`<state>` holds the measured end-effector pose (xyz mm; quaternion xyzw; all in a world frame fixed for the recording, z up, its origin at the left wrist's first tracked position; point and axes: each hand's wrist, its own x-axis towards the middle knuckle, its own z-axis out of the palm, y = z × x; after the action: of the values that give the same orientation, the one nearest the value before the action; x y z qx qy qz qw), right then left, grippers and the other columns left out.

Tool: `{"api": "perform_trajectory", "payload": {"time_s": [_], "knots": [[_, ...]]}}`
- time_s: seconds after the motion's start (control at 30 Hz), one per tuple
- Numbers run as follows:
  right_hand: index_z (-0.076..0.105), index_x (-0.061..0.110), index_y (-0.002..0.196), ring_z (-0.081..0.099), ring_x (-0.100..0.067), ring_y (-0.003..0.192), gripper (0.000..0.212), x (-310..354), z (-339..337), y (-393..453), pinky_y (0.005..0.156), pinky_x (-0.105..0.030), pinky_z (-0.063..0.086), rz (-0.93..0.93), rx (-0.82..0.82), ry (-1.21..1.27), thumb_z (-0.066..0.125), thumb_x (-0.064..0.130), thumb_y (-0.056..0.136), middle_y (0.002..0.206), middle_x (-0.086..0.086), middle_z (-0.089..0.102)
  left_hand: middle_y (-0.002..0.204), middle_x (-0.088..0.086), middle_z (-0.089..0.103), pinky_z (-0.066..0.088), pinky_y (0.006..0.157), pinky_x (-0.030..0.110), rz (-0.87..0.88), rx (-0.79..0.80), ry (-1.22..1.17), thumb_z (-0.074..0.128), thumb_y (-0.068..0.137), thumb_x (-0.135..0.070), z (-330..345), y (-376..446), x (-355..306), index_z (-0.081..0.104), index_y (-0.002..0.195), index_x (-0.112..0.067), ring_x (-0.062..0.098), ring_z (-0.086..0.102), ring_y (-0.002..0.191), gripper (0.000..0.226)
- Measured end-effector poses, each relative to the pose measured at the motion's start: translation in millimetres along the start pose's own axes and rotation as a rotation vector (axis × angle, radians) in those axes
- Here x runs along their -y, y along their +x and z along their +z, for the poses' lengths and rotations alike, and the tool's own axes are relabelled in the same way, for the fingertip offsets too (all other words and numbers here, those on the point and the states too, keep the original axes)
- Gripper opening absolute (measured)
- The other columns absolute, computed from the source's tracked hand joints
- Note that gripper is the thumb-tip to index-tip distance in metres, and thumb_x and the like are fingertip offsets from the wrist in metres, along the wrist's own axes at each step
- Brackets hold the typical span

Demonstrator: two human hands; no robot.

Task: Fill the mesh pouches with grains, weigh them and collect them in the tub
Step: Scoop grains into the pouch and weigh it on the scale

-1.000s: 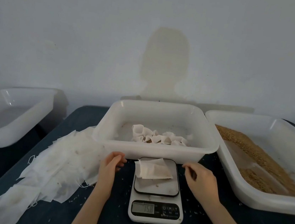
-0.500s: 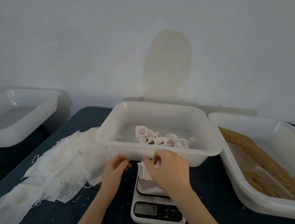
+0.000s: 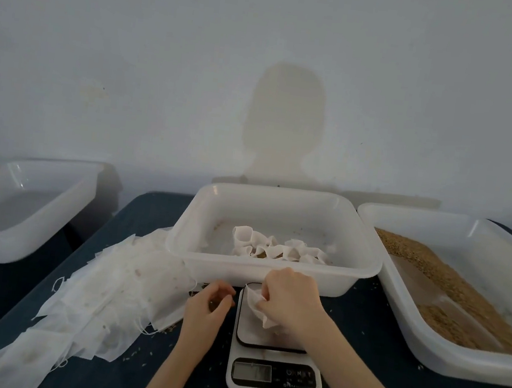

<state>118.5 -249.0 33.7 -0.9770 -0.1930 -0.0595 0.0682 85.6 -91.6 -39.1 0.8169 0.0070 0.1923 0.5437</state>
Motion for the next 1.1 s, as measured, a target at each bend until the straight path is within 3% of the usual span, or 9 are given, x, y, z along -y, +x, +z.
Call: {"api": "perform_trajectory", "payload": {"time_s": [0.17,0.3,0.4,0.5,0.6,0.73,0.8,0.97,1.1], "knots": [[0.067,0.027,0.078,0.061,-0.012,0.084,0.016,-4,-10,-1,0.074,-0.026,0.05,0.064,-0.065,0.246,0.055,0.037,0.084,0.088,0.008,0.065,0.09,-0.007,0.066,0.052,0.073,0.025,0.087,-0.043,-0.023,0.068,0.082,-0.02,-1,-3,-11,0.056,0.104,-0.031,0.009,0.063,0.084,0.027],[0.055,0.035,0.063,0.059,-0.004,0.073,0.019,-14,-29,-5,0.067,-0.021,0.05,0.113,-0.178,0.367,0.062,0.038,0.081,0.074,0.015,0.061,0.129,-0.028,0.046,0.037,0.094,0.006,0.177,0.167,-0.04,0.075,0.062,-0.046,13,1,-36,0.032,0.136,-0.034,-0.01,0.044,0.118,0.086],[0.05,0.036,0.051,0.054,0.003,0.057,0.031,-21,-47,-10,0.05,-0.012,0.034,0.119,-0.224,0.436,0.065,0.043,0.078,0.057,0.018,0.057,0.135,-0.029,0.039,0.036,0.092,0.01,0.181,0.252,0.056,0.079,0.054,-0.051,26,9,-53,0.016,0.139,-0.048,-0.01,0.04,0.122,0.106],[0.052,0.036,0.047,0.051,0.001,0.051,0.034,-25,-60,-14,0.05,-0.016,0.032,0.111,-0.239,0.521,0.067,0.041,0.077,0.05,0.02,0.055,0.12,-0.03,0.052,0.046,0.083,0.013,0.214,0.272,0.053,0.076,0.058,-0.044,33,15,-66,0.021,0.133,-0.056,-0.009,0.053,0.107,0.094],[0.054,0.032,0.049,0.048,0.0,0.05,0.032,-28,-68,-17,0.053,-0.019,0.034,0.109,-0.255,0.595,0.07,0.036,0.077,0.049,0.017,0.053,0.102,-0.025,0.062,0.048,0.072,0.011,0.216,0.271,-0.032,0.071,0.069,-0.033,36,16,-77,0.043,0.11,-0.061,-0.003,0.061,0.093,0.058],[0.057,0.026,0.055,0.047,-0.003,0.052,0.028,-38,-80,-23,0.056,-0.027,0.045,0.1,-0.264,0.701,0.071,0.027,0.079,0.053,0.013,0.053,0.096,-0.021,0.064,0.05,0.074,0.015,0.26,0.337,-0.024,0.064,0.077,-0.028,37,15,-87,0.053,0.1,-0.054,-0.001,0.06,0.091,0.036],[0.06,0.021,0.059,0.048,-0.003,0.048,0.025,-46,-87,-28,0.054,-0.02,0.043,0.052,-0.225,0.813,0.071,0.021,0.082,0.051,0.014,0.054,0.099,-0.017,0.064,0.05,0.078,0.018,0.275,0.37,-0.05,0.065,0.077,-0.029,39,15,-92,0.053,0.105,-0.046,0.003,0.061,0.094,0.035],[0.065,0.014,0.07,0.05,-0.007,0.05,0.017,-60,-101,-38,0.056,-0.017,0.042,-0.047,-0.119,0.898,0.069,0.02,0.085,0.06,0.011,0.058,0.105,-0.016,0.062,0.051,0.074,0.021,0.098,0.586,-0.219,0.073,0.071,-0.031,52,14,-97,0.042,0.125,-0.042,0.001,0.061,0.093,0.064],[0.065,0.018,0.07,0.051,-0.004,0.05,0.017,-73,-104,-44,0.055,-0.015,0.043,-0.037,-0.097,0.878,0.068,0.021,0.086,0.062,0.009,0.061,0.093,-0.006,0.065,0.049,0.067,0.016,0.052,0.579,-0.188,0.068,0.073,-0.035,60,12,-96,0.061,0.101,-0.04,0.002,0.06,0.078,0.029]]}}
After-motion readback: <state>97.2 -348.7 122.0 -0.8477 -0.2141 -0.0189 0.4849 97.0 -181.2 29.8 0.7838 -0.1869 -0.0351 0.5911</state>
